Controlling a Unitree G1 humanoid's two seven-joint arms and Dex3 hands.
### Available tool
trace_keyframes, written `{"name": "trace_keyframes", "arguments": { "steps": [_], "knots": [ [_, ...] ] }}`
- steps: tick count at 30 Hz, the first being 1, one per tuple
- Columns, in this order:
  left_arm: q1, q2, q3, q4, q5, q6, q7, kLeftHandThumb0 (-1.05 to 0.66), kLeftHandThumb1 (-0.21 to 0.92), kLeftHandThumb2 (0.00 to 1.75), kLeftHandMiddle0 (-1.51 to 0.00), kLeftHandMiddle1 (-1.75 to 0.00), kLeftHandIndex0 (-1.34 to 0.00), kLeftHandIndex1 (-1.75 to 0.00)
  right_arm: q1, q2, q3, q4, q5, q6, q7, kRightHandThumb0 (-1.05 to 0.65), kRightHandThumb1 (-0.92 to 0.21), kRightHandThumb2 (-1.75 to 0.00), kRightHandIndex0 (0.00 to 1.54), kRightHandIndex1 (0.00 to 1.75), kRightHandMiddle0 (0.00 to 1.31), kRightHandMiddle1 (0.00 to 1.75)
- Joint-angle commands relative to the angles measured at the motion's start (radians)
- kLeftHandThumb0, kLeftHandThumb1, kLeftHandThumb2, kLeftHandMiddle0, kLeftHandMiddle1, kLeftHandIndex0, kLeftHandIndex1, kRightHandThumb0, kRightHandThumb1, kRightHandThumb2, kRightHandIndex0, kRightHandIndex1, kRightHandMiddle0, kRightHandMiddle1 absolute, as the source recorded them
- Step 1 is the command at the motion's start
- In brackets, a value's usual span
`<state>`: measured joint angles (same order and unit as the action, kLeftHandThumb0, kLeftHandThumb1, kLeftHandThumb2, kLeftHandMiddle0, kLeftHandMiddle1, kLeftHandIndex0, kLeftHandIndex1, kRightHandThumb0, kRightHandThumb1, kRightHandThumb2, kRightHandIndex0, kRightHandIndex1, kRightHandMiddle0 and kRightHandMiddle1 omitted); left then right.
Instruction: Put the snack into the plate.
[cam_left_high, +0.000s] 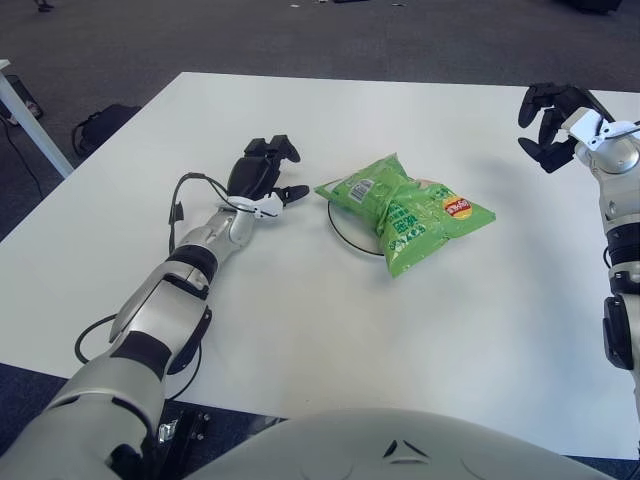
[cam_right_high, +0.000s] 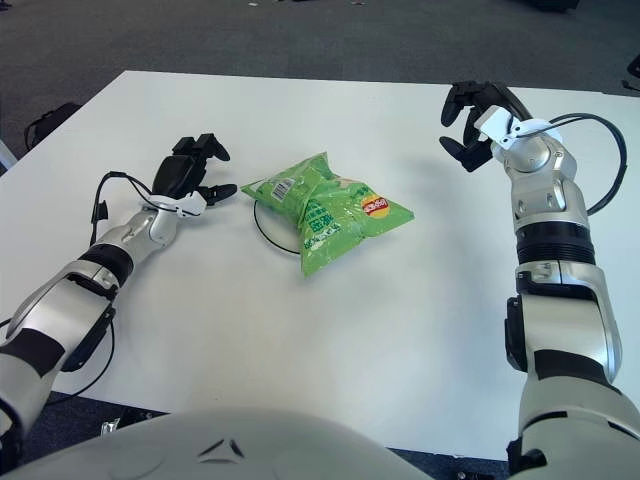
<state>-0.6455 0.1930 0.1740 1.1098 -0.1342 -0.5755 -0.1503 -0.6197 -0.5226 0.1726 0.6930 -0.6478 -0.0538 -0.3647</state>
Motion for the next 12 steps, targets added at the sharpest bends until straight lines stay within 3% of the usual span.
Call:
{"name": "trace_keyframes", "arguments": {
  "steps": [1,2,4,6,9,12],
  "knots": [
    [0.079,-0.024,-0.003,0.044,0.017,-0.013,-0.012,-0.35,0.92,0.53,-0.25,-1.08,-0.18,-1.75,0.010,-0.004,-0.017,-0.015,0.029,0.012,0.017,0.00,0.03,-1.67,0.88,1.64,0.66,1.75],
    [0.079,-0.022,-0.002,0.045,0.017,-0.013,-0.013,-0.35,0.92,0.53,-0.25,-1.08,-0.18,-1.75,0.014,0.014,-0.047,-0.022,0.078,0.032,0.047,0.00,0.03,-1.67,0.88,1.64,0.66,1.75],
    [0.080,-0.022,0.007,0.045,0.006,-0.011,-0.026,-0.35,0.92,0.53,-0.25,-1.08,-0.18,-1.75,0.029,0.090,-0.183,-0.011,0.296,0.049,0.134,0.00,0.03,-1.67,0.88,1.64,0.66,1.75],
    [0.082,-0.025,0.011,0.039,0.008,-0.004,-0.016,-0.35,0.92,0.53,-0.25,-1.08,-0.18,-1.75,0.072,0.166,-0.290,-0.019,0.484,0.005,0.201,0.00,0.03,-1.67,0.88,1.64,0.66,1.75],
    [0.089,-0.029,0.005,0.029,0.027,-0.016,0.017,-0.35,0.92,0.53,-0.25,-1.08,-0.18,-1.75,0.142,0.242,-0.336,-0.092,0.588,-0.021,0.221,0.00,0.03,-1.67,0.88,1.64,0.66,1.75],
    [0.099,-0.028,-0.002,0.014,0.040,-0.021,0.024,-0.35,0.92,0.53,-0.25,-1.08,-0.18,-1.75,0.198,0.293,-0.336,-0.147,0.619,0.010,0.230,0.00,0.03,-1.67,0.88,1.64,0.66,1.75]
  ]
}}
